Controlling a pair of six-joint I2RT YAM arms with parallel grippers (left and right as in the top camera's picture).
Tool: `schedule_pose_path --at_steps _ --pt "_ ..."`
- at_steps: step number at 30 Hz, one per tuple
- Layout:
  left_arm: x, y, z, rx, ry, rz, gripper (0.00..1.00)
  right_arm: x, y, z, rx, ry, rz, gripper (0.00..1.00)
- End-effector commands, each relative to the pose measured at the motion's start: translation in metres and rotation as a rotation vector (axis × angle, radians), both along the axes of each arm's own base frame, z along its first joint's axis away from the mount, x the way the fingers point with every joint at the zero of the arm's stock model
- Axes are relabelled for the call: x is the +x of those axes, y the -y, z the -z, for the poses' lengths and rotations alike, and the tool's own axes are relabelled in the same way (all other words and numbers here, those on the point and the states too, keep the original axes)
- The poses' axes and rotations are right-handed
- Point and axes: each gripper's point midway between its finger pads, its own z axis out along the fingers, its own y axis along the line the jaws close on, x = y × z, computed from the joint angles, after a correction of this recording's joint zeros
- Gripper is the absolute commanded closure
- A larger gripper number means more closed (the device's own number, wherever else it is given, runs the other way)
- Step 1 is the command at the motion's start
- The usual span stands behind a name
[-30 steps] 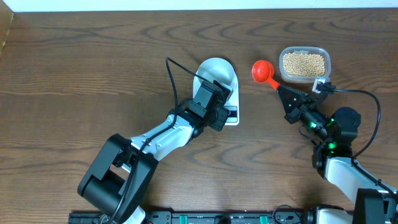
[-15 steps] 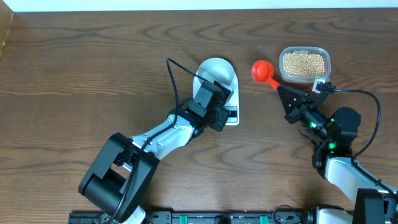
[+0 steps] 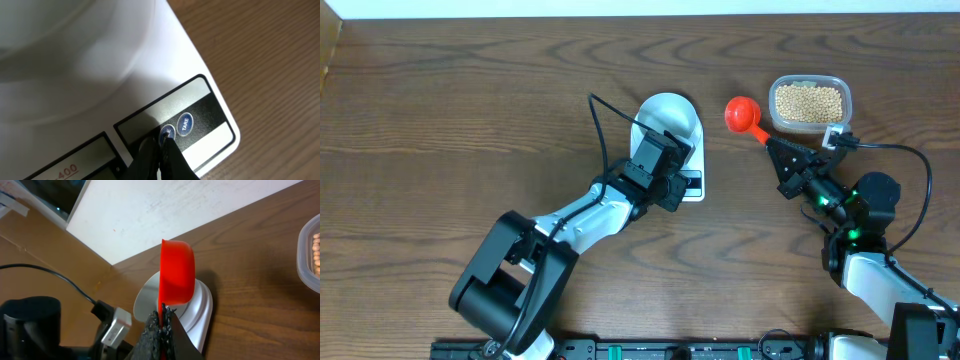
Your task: Scoop item into bowl and weigh 50g on scale
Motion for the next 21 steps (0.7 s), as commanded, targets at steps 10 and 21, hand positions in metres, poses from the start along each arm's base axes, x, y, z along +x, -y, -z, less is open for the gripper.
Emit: schedule_pose_path --at_steps 10,21 --pt "0.007 -0.004 0.008 0.007 -0.019 -0.008 0.93 0.004 0.003 -0.005 -0.003 0.015 0.012 0.99" --pt "0.002 -0.007 -0.059 -0.05 0.068 -0.007 0.93 0.01 0.011 -0.004 -0.008 0.014 0.073 0.99"
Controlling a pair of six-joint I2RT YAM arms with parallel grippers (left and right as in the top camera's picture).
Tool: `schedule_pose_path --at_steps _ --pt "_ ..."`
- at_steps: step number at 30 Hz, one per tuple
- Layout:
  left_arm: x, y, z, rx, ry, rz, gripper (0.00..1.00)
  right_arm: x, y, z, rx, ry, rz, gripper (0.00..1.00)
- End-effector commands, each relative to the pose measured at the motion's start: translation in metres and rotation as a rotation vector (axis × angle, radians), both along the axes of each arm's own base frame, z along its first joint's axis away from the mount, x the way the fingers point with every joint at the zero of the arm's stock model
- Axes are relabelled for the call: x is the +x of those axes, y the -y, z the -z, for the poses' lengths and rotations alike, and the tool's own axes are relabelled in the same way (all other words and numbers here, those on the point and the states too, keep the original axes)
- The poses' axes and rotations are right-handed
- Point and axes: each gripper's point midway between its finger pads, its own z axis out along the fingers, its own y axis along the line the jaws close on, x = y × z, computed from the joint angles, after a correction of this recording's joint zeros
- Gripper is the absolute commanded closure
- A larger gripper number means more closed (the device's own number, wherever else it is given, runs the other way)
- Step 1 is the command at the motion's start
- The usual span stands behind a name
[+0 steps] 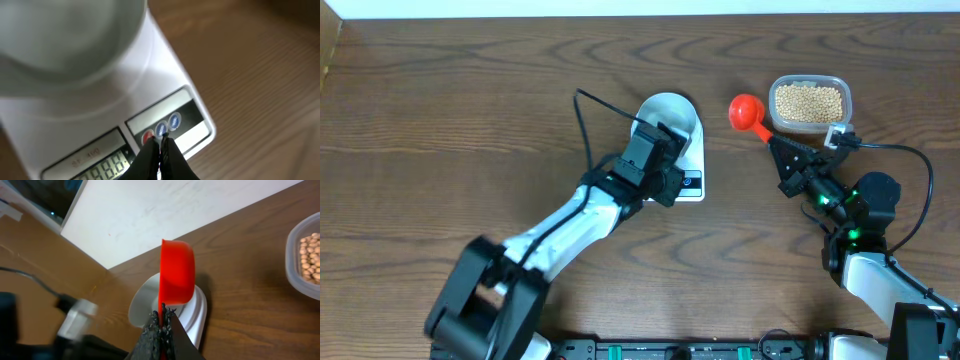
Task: Scoop item into bowl and weigh 50g on scale
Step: 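Lift the left gripper off the scale and pull it back left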
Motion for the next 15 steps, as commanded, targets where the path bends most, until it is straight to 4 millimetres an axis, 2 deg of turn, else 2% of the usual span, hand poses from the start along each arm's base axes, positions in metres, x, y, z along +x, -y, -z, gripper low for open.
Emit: schedule_pose_path --at_steps 1,7,15 --pt "0.002 -0.002 -0.012 -0.004 0.026 -0.001 0.93 0.008 0.008 -0.004 -0.007 0.011 0.052 0.99" --pt "0.002 -0.003 -0.008 0.003 0.019 -0.002 0.93 0.016 0.023 0.0 -0.016 -0.002 0.147 0.99" --pt "0.0 -0.004 -0.004 0.015 0.002 -0.003 0.93 0.019 0.028 0.001 -0.02 -0.006 0.185 0.99"
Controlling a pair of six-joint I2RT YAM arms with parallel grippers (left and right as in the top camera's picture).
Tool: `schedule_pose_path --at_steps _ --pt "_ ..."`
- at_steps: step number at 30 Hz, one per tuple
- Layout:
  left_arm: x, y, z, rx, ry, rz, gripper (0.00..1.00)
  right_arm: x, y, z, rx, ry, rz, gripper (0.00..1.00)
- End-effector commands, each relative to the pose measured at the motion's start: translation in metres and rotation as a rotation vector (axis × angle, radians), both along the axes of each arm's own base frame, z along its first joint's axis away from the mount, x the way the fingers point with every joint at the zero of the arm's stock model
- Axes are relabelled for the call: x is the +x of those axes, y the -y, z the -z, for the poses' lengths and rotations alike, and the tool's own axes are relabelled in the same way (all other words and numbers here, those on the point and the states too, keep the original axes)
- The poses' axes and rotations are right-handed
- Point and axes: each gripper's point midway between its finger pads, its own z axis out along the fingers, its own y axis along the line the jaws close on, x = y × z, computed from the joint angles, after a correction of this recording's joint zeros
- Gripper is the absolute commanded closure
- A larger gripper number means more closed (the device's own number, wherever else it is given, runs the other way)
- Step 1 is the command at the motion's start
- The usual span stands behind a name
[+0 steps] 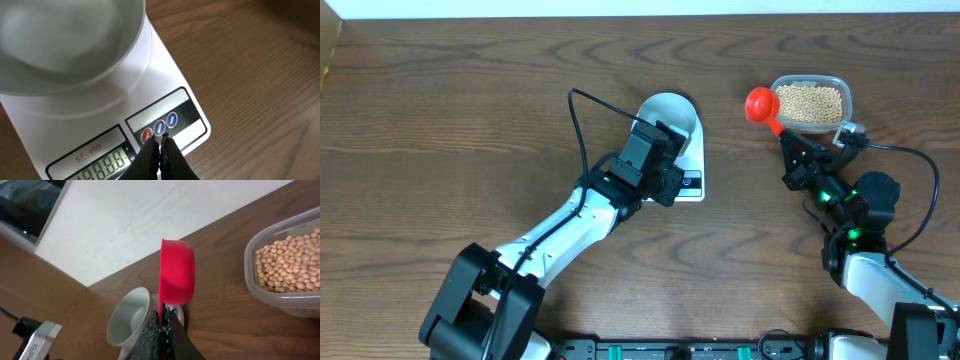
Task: Scoop item into bowl and weigh 50g on scale
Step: 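Lift the left gripper off the scale and pull it back left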
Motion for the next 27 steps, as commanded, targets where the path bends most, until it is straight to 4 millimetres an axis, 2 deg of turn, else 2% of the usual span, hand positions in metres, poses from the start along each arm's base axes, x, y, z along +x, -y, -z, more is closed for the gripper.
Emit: schedule_pose_path --at_steps 1,5,11,15,17,18,20,23,24,25,27 --pt "0.001 -0.004 0.006 0.023 -0.011 -0.003 0.93 0.006 0.007 -0.004 -0.005 0.011 0.038 0.99" --pt "-0.009 -0.01 0.014 0.055 -0.06 -0.003 0.93 0.006 0.007 -0.004 -0.005 0.011 0.038 0.99" --pt "-0.029 -0.035 0.025 0.125 -0.171 -0.027 0.93 0.006 0.007 -0.004 -0.005 0.011 0.038 0.99" --pt "-0.035 -0.055 0.014 0.143 -0.194 -0.056 0.92 0.006 0.007 -0.004 -0.005 0.011 0.038 0.99" --pt "-0.039 -0.069 0.004 0.162 -0.189 -0.048 0.84 0.006 0.007 -0.004 -0.005 0.011 0.038 0.99" --pt "-0.042 -0.081 -0.007 0.168 -0.18 -0.054 0.83 0.006 0.007 -0.004 -0.006 0.012 0.039 0.99" --pt "-0.044 -0.092 -0.018 0.167 -0.167 -0.076 0.83 0.006 0.007 -0.004 -0.006 0.011 0.039 0.99" --pt "-0.041 -0.112 -0.033 0.183 -0.129 -0.138 0.68 0.006 0.007 -0.004 -0.006 0.012 0.039 0.99" --pt "-0.04 -0.118 -0.038 0.188 -0.113 -0.156 0.58 0.006 0.007 -0.004 -0.006 0.012 0.038 0.99" --pt "-0.039 -0.122 -0.041 0.192 -0.101 -0.171 0.01 0.006 0.007 -0.004 -0.006 0.012 0.038 0.99" --pt "-0.037 -0.126 -0.046 0.188 -0.084 -0.186 0.02 0.006 0.007 -0.004 -0.006 0.012 0.038 0.99"
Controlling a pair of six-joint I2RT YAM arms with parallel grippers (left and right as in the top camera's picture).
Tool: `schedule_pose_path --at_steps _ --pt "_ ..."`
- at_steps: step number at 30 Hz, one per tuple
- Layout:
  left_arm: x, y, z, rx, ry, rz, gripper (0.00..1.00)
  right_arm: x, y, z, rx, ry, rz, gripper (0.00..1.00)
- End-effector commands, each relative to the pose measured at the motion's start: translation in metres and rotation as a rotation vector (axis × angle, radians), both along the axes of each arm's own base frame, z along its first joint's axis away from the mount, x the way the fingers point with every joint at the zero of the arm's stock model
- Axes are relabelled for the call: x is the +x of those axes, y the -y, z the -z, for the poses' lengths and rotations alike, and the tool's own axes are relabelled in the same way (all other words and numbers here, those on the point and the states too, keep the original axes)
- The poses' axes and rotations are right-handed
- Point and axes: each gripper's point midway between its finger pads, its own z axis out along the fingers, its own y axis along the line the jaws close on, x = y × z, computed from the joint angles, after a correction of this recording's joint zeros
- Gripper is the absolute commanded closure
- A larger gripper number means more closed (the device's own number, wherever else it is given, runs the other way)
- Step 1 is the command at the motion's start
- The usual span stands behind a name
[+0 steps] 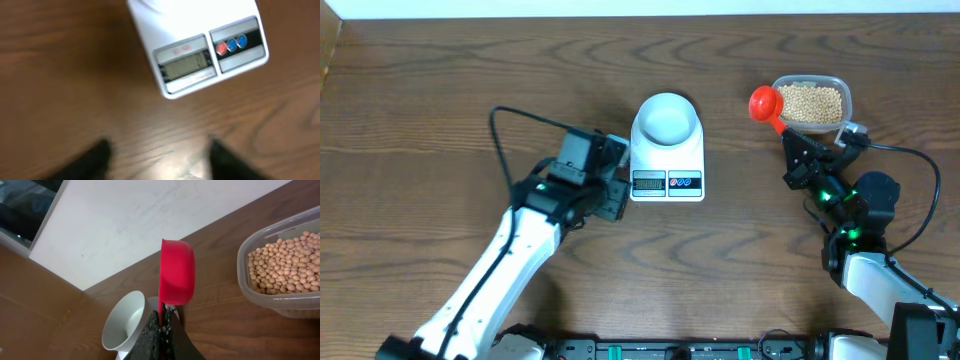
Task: Scoop item into bowl and weigh 50g on scale
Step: 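Lift the left gripper off the scale and pull it back left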
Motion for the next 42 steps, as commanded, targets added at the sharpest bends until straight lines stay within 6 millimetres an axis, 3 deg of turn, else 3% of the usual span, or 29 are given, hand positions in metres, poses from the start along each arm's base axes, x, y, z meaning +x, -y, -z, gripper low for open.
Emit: schedule_pose_path --at_steps 1,12,18,25,31,42 --pt "0.007 -0.013 -0.011 0.032 0.053 -0.028 0.02 0.004 0.003 -0.005 -0.003 0.014 0.011 0.99" --pt "0.01 -0.014 -0.01 0.043 0.063 -0.034 0.02 0.004 0.003 -0.005 -0.003 0.014 0.011 0.99" --pt "-0.002 0.005 -0.014 0.032 0.094 0.241 0.02 0.004 0.003 -0.005 -0.003 0.015 0.011 0.99" --pt "-0.014 -0.001 -0.021 0.082 0.075 0.369 0.02 0.004 0.003 -0.005 -0.003 0.014 0.011 0.99" --pt "-0.017 0.008 -0.033 -0.01 0.104 0.484 0.02 0.004 0.003 -0.005 -0.003 0.014 0.01 0.99" --pt "-0.002 0.001 -0.039 -0.019 0.152 0.449 0.02 0.002 -0.001 -0.005 0.0 0.014 -0.013 0.99"
